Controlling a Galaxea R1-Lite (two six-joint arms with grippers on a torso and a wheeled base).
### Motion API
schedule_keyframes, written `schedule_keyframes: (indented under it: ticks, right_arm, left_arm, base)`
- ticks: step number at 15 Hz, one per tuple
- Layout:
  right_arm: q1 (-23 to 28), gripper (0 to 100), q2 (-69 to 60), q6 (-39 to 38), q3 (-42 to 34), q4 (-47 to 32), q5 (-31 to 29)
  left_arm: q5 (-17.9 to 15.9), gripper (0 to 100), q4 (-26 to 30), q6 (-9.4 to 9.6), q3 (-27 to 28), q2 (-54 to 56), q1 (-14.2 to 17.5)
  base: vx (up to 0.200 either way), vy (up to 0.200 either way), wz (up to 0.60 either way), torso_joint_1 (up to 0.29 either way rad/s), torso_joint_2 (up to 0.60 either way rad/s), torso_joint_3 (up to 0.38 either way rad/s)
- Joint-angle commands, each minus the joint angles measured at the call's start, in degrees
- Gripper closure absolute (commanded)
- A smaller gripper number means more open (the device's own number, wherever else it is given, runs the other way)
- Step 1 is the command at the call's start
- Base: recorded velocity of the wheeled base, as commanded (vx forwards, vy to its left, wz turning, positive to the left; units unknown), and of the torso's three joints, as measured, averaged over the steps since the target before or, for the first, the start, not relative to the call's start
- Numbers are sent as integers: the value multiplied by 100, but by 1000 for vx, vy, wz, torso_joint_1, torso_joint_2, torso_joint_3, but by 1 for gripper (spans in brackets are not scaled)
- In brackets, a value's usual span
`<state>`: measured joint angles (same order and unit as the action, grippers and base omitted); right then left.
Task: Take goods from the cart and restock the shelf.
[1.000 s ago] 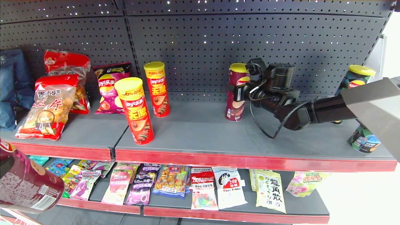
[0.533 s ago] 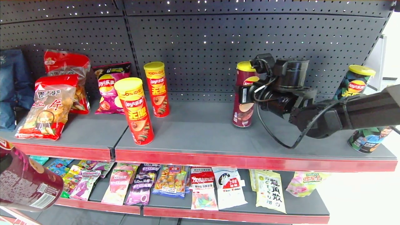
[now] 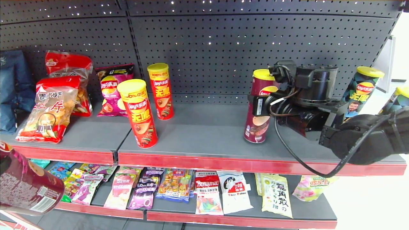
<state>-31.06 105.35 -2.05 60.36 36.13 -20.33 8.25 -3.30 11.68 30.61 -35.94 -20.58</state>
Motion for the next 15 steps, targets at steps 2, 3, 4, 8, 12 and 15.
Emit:
schedule_keyframes:
  ticks: [2,3,4,8,12,15]
  right_arm:
    - [-181,100,-102,-6,-147,43,-41]
    - [-216,100,-76,-6,-173,43,-94]
    - [-242,100,-41,-6,-200,43,-138]
    - [-260,100,214,29,-305,403,-190]
    - [-497,100,161,20,-472,412,-392]
    - [-629,100,91,20,-551,421,-489]
  left_arm:
    - [10,100,-4,1,-2,-1,1]
    - [18,100,-4,1,6,8,1]
    - [27,100,-4,1,59,-10,1]
    - [27,100,14,1,77,-10,1]
    - [27,100,14,1,68,-1,1]
    - [27,100,14,1,68,-1,1]
  base:
    - [0,0,0,0,0,0]
    - [0,0,0,0,0,0]
    - [0,0,0,0,0,0]
    - [0,0,0,0,0,0]
    - [0,0,0,0,0,0]
    - [0,0,0,0,0,0]
